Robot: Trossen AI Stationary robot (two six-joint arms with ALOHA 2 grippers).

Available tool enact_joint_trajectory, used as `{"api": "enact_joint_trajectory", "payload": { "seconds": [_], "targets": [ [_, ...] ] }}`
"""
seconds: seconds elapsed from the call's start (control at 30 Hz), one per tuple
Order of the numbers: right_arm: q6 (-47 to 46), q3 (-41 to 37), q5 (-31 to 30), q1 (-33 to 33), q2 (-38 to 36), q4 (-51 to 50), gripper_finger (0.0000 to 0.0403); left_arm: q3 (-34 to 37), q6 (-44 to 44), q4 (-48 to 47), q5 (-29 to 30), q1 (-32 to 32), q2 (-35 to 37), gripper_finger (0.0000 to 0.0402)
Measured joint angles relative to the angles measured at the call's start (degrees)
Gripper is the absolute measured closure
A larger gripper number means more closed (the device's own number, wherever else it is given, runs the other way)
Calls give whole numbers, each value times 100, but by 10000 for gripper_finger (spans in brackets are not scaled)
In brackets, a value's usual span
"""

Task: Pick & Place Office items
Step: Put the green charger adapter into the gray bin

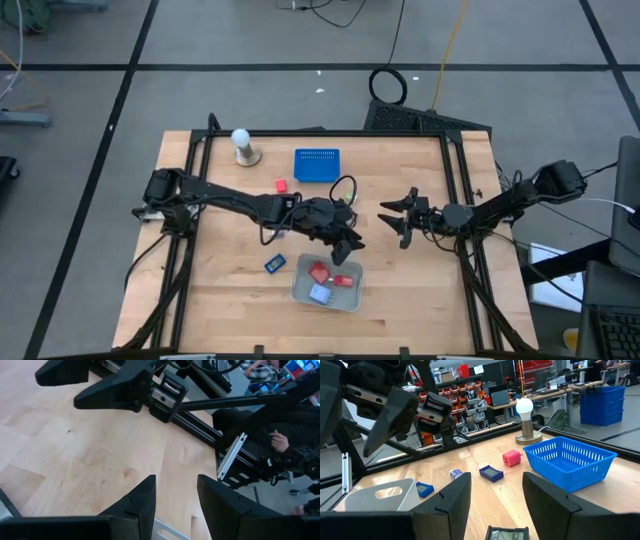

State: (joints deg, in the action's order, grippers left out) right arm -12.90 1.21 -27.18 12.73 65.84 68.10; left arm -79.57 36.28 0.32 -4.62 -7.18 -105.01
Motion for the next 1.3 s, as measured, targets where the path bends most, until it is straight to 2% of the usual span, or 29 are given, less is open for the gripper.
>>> {"api": "enact_joint_trajectory", "payload": {
  "seconds": [0.17, 0.3, 0.4, 0.5, 0.6, 0.67, 0.83, 0.97, 1.07, 1.3],
  "targets": [
    [320, 0, 47, 0, -178, 631, 232, 0, -11, 0, 2, 13, 0, 256],
    [646, 36, 296, -2, -699, 669, 232, 0, 9, 45, 2, 8, 0, 256],
    [596, 251, 704, -2, -1289, -391, 232, 0, 14, 187, 3, -9, 0, 256],
    [456, 641, 947, -2, -2092, -2757, 232, 0, 26, 310, 2, -9, 2, 256],
    [386, 1239, 931, 0, -3057, -5053, 232, 0, 52, 326, 1, -20, 4, 256],
    [340, 1485, 923, 0, -3713, -6092, 232, 0, 60, 319, -35, -44, 4, 256],
    [605, 1583, 912, 8, -5402, -6979, 232, 0, 98, 293, 13, -90, 4, 256],
    [453, 1573, 937, 2, -6196, -7584, 232, 0, 195, 413, 15, -88, 4, 256],
    [463, 1585, 943, 20, -6565, -7766, 232, 0, 222, 552, 15, -72, 4, 256],
    [407, 1258, 951, 136, -6571, -7625, 232, 0, 221, 735, 17, -72, 4, 256]
  ]
}}
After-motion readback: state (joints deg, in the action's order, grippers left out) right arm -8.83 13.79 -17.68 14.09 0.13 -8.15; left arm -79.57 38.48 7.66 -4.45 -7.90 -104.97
